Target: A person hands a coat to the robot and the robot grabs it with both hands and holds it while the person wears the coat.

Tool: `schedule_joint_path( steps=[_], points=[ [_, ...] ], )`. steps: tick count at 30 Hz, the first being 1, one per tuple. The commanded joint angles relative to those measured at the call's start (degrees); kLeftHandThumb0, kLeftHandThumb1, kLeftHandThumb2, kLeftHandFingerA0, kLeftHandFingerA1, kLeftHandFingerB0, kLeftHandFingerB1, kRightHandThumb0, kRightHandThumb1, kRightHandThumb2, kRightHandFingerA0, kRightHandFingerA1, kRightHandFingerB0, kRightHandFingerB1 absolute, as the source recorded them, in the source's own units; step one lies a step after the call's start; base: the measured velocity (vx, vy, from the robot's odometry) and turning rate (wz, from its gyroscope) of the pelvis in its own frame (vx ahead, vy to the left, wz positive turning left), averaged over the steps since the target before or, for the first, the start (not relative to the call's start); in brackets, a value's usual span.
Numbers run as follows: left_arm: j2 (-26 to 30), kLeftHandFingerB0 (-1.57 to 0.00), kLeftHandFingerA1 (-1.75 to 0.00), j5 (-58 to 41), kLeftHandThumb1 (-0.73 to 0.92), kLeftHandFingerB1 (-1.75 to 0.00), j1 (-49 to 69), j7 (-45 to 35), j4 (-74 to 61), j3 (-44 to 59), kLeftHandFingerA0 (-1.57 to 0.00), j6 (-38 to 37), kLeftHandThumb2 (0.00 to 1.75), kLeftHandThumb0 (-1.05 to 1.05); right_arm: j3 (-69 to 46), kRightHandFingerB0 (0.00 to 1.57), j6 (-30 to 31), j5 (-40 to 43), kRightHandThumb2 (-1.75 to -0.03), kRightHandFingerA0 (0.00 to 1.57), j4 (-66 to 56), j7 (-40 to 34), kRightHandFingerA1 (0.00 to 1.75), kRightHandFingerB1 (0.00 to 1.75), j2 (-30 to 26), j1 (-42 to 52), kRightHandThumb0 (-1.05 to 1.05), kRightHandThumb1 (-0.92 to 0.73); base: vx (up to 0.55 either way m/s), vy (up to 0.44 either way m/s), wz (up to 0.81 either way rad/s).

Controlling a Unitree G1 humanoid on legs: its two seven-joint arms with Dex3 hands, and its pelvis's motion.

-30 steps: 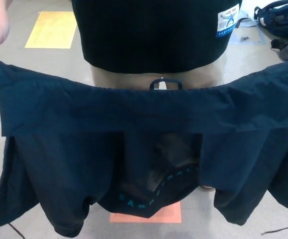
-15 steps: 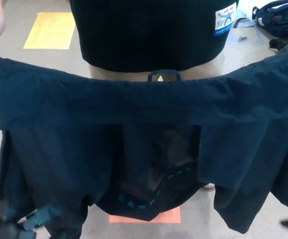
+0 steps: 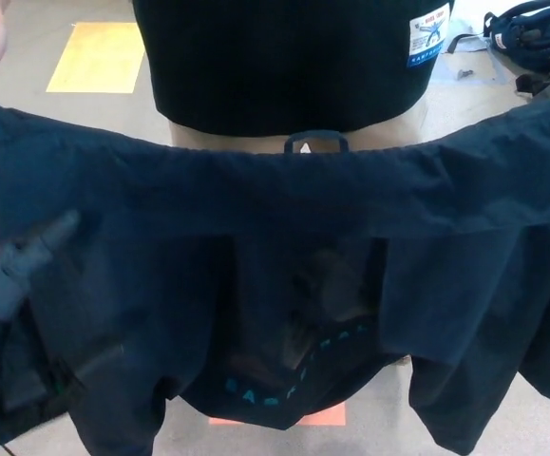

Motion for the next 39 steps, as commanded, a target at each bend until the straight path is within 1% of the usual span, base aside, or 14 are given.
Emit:
schedule_joint_path(
  steps=[1,13,14,16,17,19,22,23,26,28,29,31,32,39],
  points=[
    [7.78,-0.41,-0.38,-8.37,0.45,-0.33,-6.11,-8.53,-26.98,13.62,-0.41,-4.89,0.55,-0.68,-15.04,0.05,0.67,7.83,-0.77,0.87,-25.82,11.99,0.65,0.26,-8.57,-3.10,-0.72,-0.46,0.00,0.000,0.00],
    [14.84,-0.28,-0.34,-8.95,0.46,-0.30,-16.78,-19.11,-26.21,16.69,-0.24,8.61,0.55,-0.74,-15.73,0.00,15.50,11.40,-0.82,0.79,-27.27,25.22,0.64,0.10,-20.19,-14.28,-0.71,-0.47,0.00,0.000,0.00],
    [16.55,-0.15,-0.33,-9.12,0.49,-0.29,-17.49,-21.18,-25.28,16.55,-0.18,9.59,0.57,-0.72,-15.18,0.00,16.30,11.21,-0.60,0.82,-26.54,26.57,0.50,0.07,-21.71,-15.41,-0.72,-0.61,0.00,0.000,0.00],
    [21.36,-0.04,-0.38,-9.12,0.47,-0.27,-18.83,-27.12,-23.05,15.71,-0.08,12.66,0.76,-0.77,-13.21,0.00,20.13,11.88,-0.85,0.72,-25.04,31.76,0.62,0.07,-26.67,-17.84,-0.76,-0.49,0.00,0.000,0.00],
    [22.40,0.00,-0.41,-8.81,0.45,-0.23,-18.76,-28.86,-23.04,15.41,-0.13,13.89,0.83,-0.69,-12.53,0.00,21.89,12.33,-0.60,0.78,-24.92,33.73,0.50,0.03,-28.33,-18.44,-0.75,-0.61,0.00,0.000,0.00],
    [23.71,0.00,-0.29,-7.19,0.57,-0.21,-18.89,-30.66,-22.77,15.11,-0.12,14.85,0.61,-0.77,-11.36,0.00,23.32,12.91,-0.59,0.77,-24.34,36.19,0.49,0.00,-30.77,-19.56,-0.75,-0.61,0.00,0.000,0.00],
    [27.32,0.00,-0.23,-5.79,0.54,-0.06,-19.09,-35.58,-21.86,13.90,-0.11,17.08,0.88,-0.86,-7.78,0.00,24.26,13.82,-0.57,0.83,-22.19,39.13,0.50,0.11,-33.88,-22.13,-0.73,-0.55,0.00,0.000,0.00],
    [28.64,0.00,-0.27,-6.29,0.60,-0.17,-19.14,-37.21,-21.44,13.33,-0.07,17.60,0.60,-0.81,-7.06,0.00,24.70,14.14,-0.57,0.84,-21.80,40.08,0.49,0.11,-34.68,-22.50,-0.72,-0.54,0.00,0.000,0.00],
    [31.82,0.00,-0.28,-7.04,0.60,-0.19,-19.63,-40.70,-20.04,11.90,-0.08,18.51,0.59,-0.82,-4.39,0.01,26.34,15.51,-0.77,0.77,-20.89,42.48,0.60,0.11,-36.57,-24.54,-0.69,-0.41,0.00,0.000,0.00],
    [33.69,0.00,-0.28,-6.82,0.50,-0.13,-20.52,-42.46,-18.81,10.78,-0.09,18.93,0.88,-0.79,-2.43,0.02,27.28,15.92,-0.76,0.77,-20.15,44.10,0.60,0.11,-37.88,-26.39,-0.69,-0.42,0.00,0.000,0.00],
    [34.88,0.00,-0.29,-6.42,0.63,-0.16,-21.61,-43.55,-17.79,9.66,-0.10,19.20,0.60,-0.81,-0.88,0.03,27.75,15.67,-0.76,0.79,-19.52,45.06,0.60,0.11,-38.58,-27.85,-0.70,-0.42,0.00,0.000,0.00],
    [36.14,0.00,-0.28,-7.07,0.61,-0.15,-23.58,-45.29,-17.04,7.98,-0.07,20.97,0.59,-0.81,1.25,0.03,28.38,15.24,-0.76,0.80,-18.83,46.03,0.60,0.11,-38.95,-30.09,-0.71,-0.43,0.00,0.000,0.00],
    [37.02,0.00,-0.24,-7.29,0.51,-0.08,-25.57,-46.68,-16.03,6.36,-0.12,22.05,0.87,-0.81,2.80,0.02,28.84,15.04,-0.77,0.81,-18.15,46.76,0.61,0.11,-39.15,-31.84,-0.71,-0.43,0.00,0.000,0.00],
    [38.02,-0.04,-0.27,-4.58,0.50,-0.05,-34.48,-52.21,-10.18,-1.26,-0.04,25.79,0.88,-0.83,10.08,0.00,33.31,11.63,-0.56,0.87,-15.04,51.18,0.50,0.13,-38.78,-40.01,-0.70,-0.52,0.00,0.000,0.00]
  ],
)
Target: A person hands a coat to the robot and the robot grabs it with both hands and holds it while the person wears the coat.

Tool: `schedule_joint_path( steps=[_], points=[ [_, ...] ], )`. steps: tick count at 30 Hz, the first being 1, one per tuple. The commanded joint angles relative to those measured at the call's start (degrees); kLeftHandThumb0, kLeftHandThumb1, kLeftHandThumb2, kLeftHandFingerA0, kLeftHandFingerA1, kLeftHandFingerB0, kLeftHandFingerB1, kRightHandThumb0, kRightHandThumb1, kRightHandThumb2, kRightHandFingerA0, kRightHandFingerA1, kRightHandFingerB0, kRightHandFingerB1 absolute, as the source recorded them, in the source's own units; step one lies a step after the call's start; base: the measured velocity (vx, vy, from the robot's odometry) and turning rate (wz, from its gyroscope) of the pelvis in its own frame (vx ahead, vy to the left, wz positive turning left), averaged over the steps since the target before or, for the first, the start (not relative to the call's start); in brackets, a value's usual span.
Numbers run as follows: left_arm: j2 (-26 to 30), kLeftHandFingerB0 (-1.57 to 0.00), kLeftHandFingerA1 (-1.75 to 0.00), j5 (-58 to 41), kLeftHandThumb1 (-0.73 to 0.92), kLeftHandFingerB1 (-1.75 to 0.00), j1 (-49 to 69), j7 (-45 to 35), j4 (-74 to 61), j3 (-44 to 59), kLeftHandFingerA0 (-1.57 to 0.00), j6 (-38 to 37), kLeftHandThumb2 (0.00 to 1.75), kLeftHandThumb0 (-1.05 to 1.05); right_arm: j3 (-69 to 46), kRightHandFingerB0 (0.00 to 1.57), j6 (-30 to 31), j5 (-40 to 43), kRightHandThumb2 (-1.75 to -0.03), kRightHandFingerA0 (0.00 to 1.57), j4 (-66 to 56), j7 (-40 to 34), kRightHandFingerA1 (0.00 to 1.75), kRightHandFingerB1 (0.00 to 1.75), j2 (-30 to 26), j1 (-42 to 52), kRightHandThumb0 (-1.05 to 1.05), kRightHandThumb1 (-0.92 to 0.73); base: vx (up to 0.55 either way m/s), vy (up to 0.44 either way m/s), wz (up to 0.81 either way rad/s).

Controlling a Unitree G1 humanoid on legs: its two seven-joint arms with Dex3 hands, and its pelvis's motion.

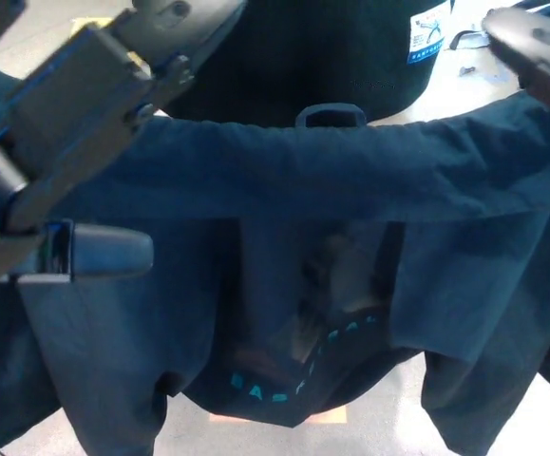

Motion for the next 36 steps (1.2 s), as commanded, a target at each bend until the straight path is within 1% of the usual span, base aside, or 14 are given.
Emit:
schedule_joint_path(
  steps=[1,8,11,12,13,15,19,24,26,30,31,33,34,36],
  points=[
    [6.60,0.00,-0.26,0.81,0.48,-0.06,-10.91,-23.71,8.47,-10.97,-0.01,15.00,0.88,-0.81,11.59,0.00,15.06,1.75,-0.57,0.88,5.02,19.46,0.51,0.15,-4.40,-11.36,-0.71,-0.51,0.00,0.000,0.00],
    [4.50,0.00,-0.21,5.53,0.47,-0.02,-17.61,-27.22,15.91,-17.59,-0.01,16.84,0.88,-0.83,18.84,0.00,17.34,-4.41,-0.81,0.80,11.16,22.23,0.61,0.07,-0.95,-18.30,-0.75,-0.43,0.00,0.000,0.00],
    [3.04,0.00,-0.21,6.61,0.44,-0.04,-19.92,-28.00,18.82,-19.76,0.00,18.23,0.86,-0.79,22.14,0.00,19.67,-7.13,-0.57,0.88,13.79,23.29,0.51,0.06,0.89,-21.39,-0.74,-0.54,0.00,0.000,0.00],
    [2.75,0.00,-0.27,7.01,0.54,-0.07,-20.75,-28.58,19.78,-20.50,0.00,18.76,0.58,-0.89,23.01,0.00,19.49,-8.21,-0.83,0.97,14.96,22.80,0.68,0.04,1.68,-22.05,-0.76,-0.45,0.00,0.000,0.00],
    [2.32,0.00,-0.19,7.39,0.44,-0.05,-21.61,-28.87,20.97,-21.19,0.00,19.16,0.86,-0.78,24.04,0.00,19.36,-9.57,-0.80,0.91,16.25,22.46,0.72,0.06,2.48,-22.99,-0.73,-0.44,0.00,0.000,0.00],
    [1.72,0.00,-0.19,7.79,0.43,-0.06,-22.70,-29.09,22.44,-22.06,0.00,19.55,0.86,-0.77,25.50,0.00,19.48,-11.06,-0.58,0.95,17.75,22.37,0.77,0.06,3.34,-24.35,-0.71,-0.55,0.00,0.000,0.00],
    [-0.18,0.00,-0.17,9.79,0.42,-0.06,-25.49,-29.88,26.47,-24.94,0.00,21.14,0.85,-0.77,29.89,0.00,22.58,-14.47,-0.86,0.92,21.17,24.70,0.69,0.02,5.64,-28.23,-0.81,-0.48,0.00,0.000,0.00],
    [-1.73,0.00,-0.16,12.47,0.43,-0.05,-26.74,-31.17,28.85,-27.46,0.00,23.11,0.87,-0.79,33.03,0.00,25.02,-17.36,-0.58,0.83,23.79,26.25,0.53,0.00,7.66,-29.45,-0.76,-0.57,0.00,0.000,0.00],
    [-2.17,0.00,-0.26,13.55,0.54,-0.07,-26.52,-30.94,29.16,-27.94,0.00,23.32,0.60,-0.90,33.80,0.00,25.29,-18.09,-0.58,0.84,24.86,26.64,0.53,0.00,8.28,-29.55,-0.77,-0.57,0.00,0.000,0.00],
    [-3.29,0.00,-0.25,14.65,0.52,-0.05,-26.83,-32.15,30.18,-28.57,0.00,24.30,0.59,-0.89,34.78,0.00,25.32,-19.12,-0.82,0.76,27.25,27.91,0.62,0.00,9.47,-29.80,-0.81,-0.46,0.00,0.000,0.00],
    [-3.60,0.00,-0.24,15.06,0.52,-0.05,-26.91,-32.28,30.42,-28.74,0.00,24.44,0.60,-0.88,35.15,0.00,25.05,-19.28,-0.58,0.78,27.94,28.82,0.50,0.00,9.49,-30.13,-0.85,-0.58,0.00,0.000,0.00],
    [-4.13,0.00,-0.24,15.89,0.51,-0.03,-26.70,-32.60,30.75,-29.15,0.00,24.36,0.62,-0.86,36.50,0.00,25.10,-19.47,-0.58,0.71,29.38,32.40,0.48,0.00,9.32,-30.90,-0.86,-0.58,0.00,0.000,0.00],
    [-4.12,0.00,-0.20,16.26,0.53,-0.04,-26.81,-32.62,30.92,-29.25,0.00,24.14,0.57,-0.85,36.86,0.00,24.70,-19.66,-0.86,0.65,29.81,32.79,0.60,0.00,9.34,-31.11,-0.84,-0.46,0.00,0.000,0.00],
    [-4.64,0.00,-0.13,16.23,0.42,-0.05,-26.18,-32.76,30.42,-28.91,0.00,23.99,0.85,-0.77,37.92,0.00,24.18,-20.27,-0.86,0.63,29.81,35.61,0.60,0.00,8.79,-31.50,-0.83,-0.46,0.00,0.000,0.00]
  ],
)
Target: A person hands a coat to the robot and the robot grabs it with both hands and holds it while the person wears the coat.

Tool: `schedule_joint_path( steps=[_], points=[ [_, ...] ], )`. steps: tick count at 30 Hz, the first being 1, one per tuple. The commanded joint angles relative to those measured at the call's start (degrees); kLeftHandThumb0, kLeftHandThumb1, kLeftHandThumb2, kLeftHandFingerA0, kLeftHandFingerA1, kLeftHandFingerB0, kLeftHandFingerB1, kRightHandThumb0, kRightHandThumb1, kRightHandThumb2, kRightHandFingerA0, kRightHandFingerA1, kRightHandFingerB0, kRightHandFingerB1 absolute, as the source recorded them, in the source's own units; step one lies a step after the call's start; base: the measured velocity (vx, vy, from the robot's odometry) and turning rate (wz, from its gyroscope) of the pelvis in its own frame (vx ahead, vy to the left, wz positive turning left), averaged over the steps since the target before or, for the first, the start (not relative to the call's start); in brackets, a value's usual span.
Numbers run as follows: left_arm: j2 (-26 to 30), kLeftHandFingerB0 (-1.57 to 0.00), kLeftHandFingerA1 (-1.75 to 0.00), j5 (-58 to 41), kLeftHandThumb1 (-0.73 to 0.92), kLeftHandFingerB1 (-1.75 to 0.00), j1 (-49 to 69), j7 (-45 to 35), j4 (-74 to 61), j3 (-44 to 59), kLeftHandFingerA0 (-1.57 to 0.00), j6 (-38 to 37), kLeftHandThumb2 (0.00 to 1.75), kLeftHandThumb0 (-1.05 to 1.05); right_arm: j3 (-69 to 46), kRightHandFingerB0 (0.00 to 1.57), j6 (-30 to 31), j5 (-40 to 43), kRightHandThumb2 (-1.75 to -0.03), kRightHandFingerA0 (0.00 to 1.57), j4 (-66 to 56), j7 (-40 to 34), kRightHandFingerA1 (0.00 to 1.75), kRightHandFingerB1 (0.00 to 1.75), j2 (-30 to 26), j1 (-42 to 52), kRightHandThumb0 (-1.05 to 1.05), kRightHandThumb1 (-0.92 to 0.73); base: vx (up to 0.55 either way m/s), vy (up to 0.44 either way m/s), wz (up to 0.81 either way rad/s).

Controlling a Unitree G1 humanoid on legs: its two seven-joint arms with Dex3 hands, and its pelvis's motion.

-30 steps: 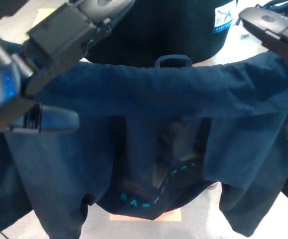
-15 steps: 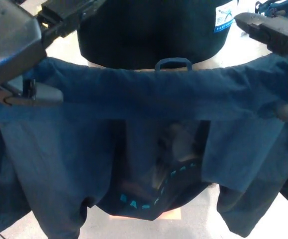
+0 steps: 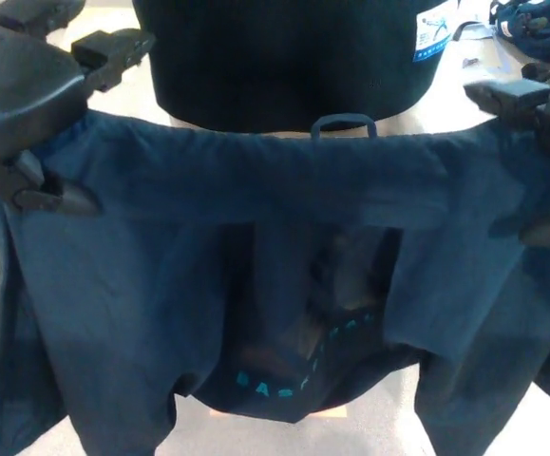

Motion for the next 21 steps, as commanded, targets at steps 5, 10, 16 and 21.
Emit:
schedule_joint_path(
  steps=[5,10,16,21],
  points=[
    [-1.47,0.00,-0.15,4.69,0.44,-0.02,1.16,-3.37,-0.76,-0.44,0.00,2.32,0.86,-0.79,4.18,0.00,1.51,-6.49,-0.84,0.66,1.79,11.79,0.59,0.00,-0.75,-1.25,-0.85,-0.45,0.00,0.000,0.00],
    [-3.59,0.00,-0.24,5.97,0.48,-0.10,1.68,-3.88,-1.59,-1.13,0.00,3.08,0.61,-0.89,4.46,0.00,1.19,-8.53,-0.86,0.63,1.79,12.00,0.59,0.00,0.18,-0.50,-0.85,-0.47,0.00,0.000,0.00],
    [-8.67,0.00,-0.24,9.33,0.48,-0.17,-0.95,-3.90,0.35,-5.12,-0.01,3.33,0.63,-0.86,2.32,0.00,0.88,-10.78,-0.86,0.72,0.65,11.70,0.62,0.05,-0.60,1.51,-0.83,-0.47,0.00,0.000,0.00],
    [-11.69,0.00,-0.13,11.63,0.46,-0.02,-3.27,-2.90,3.15,-7.90,-0.03,2.06,0.85,-0.79,1.10,0.00,-0.11,-12.52,-0.87,0.83,1.41,9.72,0.65,0.02,0.99,1.93,-0.86,-0.49,0.00,0.000,0.00]
  ],
)
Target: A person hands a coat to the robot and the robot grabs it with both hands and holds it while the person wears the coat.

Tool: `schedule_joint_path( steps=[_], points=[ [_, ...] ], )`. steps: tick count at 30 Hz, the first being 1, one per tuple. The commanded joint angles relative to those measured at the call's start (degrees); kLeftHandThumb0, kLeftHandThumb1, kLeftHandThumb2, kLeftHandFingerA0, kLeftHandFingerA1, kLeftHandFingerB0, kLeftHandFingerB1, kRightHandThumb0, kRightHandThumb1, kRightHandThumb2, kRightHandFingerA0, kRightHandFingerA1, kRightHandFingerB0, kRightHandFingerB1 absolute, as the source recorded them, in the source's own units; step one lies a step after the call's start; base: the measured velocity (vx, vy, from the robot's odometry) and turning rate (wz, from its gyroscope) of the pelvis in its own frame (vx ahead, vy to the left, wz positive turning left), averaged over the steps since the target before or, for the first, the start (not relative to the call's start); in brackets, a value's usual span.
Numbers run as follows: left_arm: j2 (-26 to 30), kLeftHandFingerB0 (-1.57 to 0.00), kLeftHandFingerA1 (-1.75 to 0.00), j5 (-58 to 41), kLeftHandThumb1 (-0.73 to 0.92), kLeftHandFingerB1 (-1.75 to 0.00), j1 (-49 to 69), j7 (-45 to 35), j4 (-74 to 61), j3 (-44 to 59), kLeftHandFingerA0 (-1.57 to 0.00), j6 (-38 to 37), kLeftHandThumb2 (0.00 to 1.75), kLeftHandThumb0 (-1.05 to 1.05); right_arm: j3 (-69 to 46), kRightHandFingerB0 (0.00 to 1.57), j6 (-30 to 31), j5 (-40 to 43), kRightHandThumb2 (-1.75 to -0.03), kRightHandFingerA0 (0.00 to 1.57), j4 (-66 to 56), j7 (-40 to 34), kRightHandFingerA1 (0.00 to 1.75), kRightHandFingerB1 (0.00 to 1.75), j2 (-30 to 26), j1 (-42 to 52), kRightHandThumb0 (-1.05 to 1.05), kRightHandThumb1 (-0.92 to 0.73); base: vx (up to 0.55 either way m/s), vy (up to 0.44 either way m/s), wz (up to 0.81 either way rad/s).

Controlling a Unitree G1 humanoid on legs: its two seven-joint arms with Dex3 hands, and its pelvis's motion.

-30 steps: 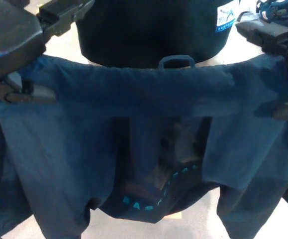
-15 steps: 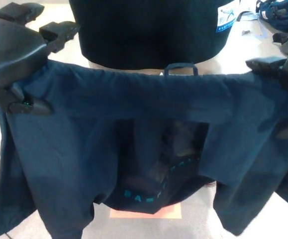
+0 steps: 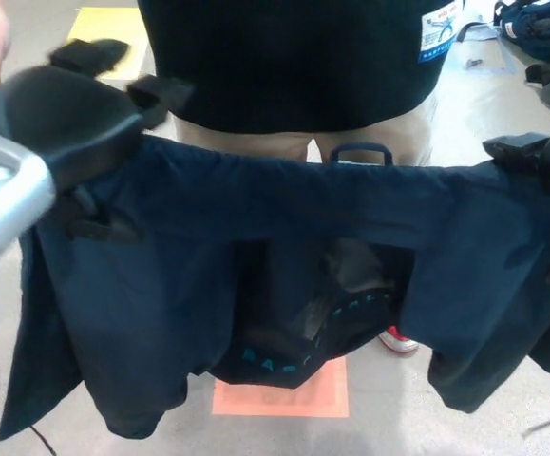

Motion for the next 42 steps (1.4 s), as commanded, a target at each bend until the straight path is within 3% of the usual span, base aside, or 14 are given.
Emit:
schedule_joint_path(
  steps=[1,2,11,12,14,17,29,30,34,35,36,38,40,42],
  points=[
    [-2.42,0.00,-0.12,4.18,0.45,-0.03,-2.39,-0.80,2.41,-2.70,-0.01,0.17,0.85,-0.78,-1.05,0.00,-0.53,-3.45,-0.86,0.80,0.73,-0.74,0.66,0.00,1.23,0.64,-0.86,-0.49,0.00,0.000,0.00],
    [-2.70,0.00,-0.14,4.32,0.44,-0.05,-2.49,-0.83,2.55,-2.89,-0.01,0.16,0.84,-0.77,-1.04,0.00,-0.79,-3.65,-0.59,0.84,0.87,-0.93,0.61,0.00,1.60,0.46,-0.84,-0.61,0.00,0.000,0.00],
    [-4.50,0.00,-0.13,7.23,0.48,0.00,-2.18,-0.76,4.21,-4.49,-0.04,0.20,0.86,-0.82,-0.33,0.00,-1.07,-5.82,-0.57,0.85,3.49,-0.92,0.56,0.07,5.96,-1.34,-0.84,-0.59,0.00,0.000,0.00],
    [-4.80,0.00,-0.11,7.79,0.49,0.00,-2.12,-0.94,4.56,-4.92,-0.03,0.41,0.86,-0.83,-0.42,0.00,-1.51,-5.95,-0.86,0.75,3.94,-1.25,0.63,0.03,6.16,-1.31,-0.84,-0.48,0.00,0.000,0.00],
    [-5.00,0.00,-0.09,8.09,0.49,0.00,-1.85,-1.10,4.94,-5.18,-0.02,0.46,0.86,-0.83,-0.45,0.00,-2.01,-6.32,-0.59,0.82,4.59,-1.48,0.54,0.07,6.44,-1.32,-0.84,-0.60,0.00,0.000,0.00],
    [-4.97,0.00,-0.10,8.36,0.47,0.00,-0.95,-0.18,5.89,-5.23,-0.01,-0.15,0.86,-0.83,-0.47,0.00,-2.52,-7.10,-0.86,0.74,5.24,-1.33,0.63,0.03,6.74,-1.20,-0.83,-0.47,0.00,0.000,0.00],
    [-4.90,0.00,-0.16,12.05,0.50,0.00,0.51,1.42,9.98,-6.25,-0.06,0.72,0.85,-0.83,0.10,0.03,-4.85,-10.95,-0.82,0.85,11.59,-7.20,0.67,0.15,8.20,-0.20,-0.74,-0.48,0.00,0.000,0.00],
    [-4.80,0.00,-0.31,12.85,0.54,-0.02,0.22,1.00,10.50,-6.60,-0.13,1.15,0.59,-0.78,0.07,0.02,-5.82,-11.08,-0.82,0.89,12.74,-9.48,0.73,0.19,8.36,0.09,-0.67,-0.50,0.00,0.000,0.00],
    [-4.39,0.00,-0.59,13.98,0.48,-0.06,0.09,1.98,12.04,-6.57,-0.43,1.48,0.80,-0.73,0.30,0.00,-11.89,-11.70,-0.95,0.92,17.94,-20.90,0.99,0.43,8.56,0.68,-0.35,-0.50,0.00,0.000,0.00],
    [-4.31,-0.04,-0.83,13.32,0.58,-0.19,0.59,3.37,12.25,-6.00,-0.90,0.97,0.60,-0.53,0.55,0.28,-13.38,-11.96,-0.60,0.87,19.32,-23.77,1.30,0.32,8.60,0.64,-0.30,-0.69,0.00,0.000,0.00],
    [-3.75,-0.30,-1.47,14.07,0.73,-0.32,0.69,4.59,12.94,-6.24,-0.75,0.32,0.64,-0.24,0.69,0.41,-15.73,-11.82,-0.59,0.79,21.88,-28.20,1.55,0.36,8.82,0.48,-0.09,-0.63,0.00,0.000,0.00],
    [-2.80,-0.37,-1.56,15.32,0.66,-0.33,0.34,5.81,14.66,-7.06,-0.71,-0.64,0.60,-0.15,0.65,0.42,-18.11,-10.86,-0.60,0.72,26.12,-32.65,1.50,0.37,9.67,-0.25,-0.11,-0.66,0.00,0.000,0.00],
    [-3.29,-0.65,-1.19,14.32,0.61,-0.42,1.33,15.82,17.96,-6.08,-0.72,-3.48,0.59,-0.24,0.23,0.69,-20.40,-9.37,-0.67,0.79,31.29,-36.74,1.44,0.54,11.06,-1.37,-0.28,-0.62,0.00,0.000,0.00],
    [-4.13,-0.80,-1.50,13.98,0.61,-0.55,1.44,19.69,20.24,-5.77,-0.66,-3.77,0.59,-0.22,0.50,0.79,-21.50,-10.15,-0.61,0.72,33.57,-40.82,1.49,0.64,11.52,-1.76,-0.22,-0.63,0.00,0.000,0.00]
  ],
)
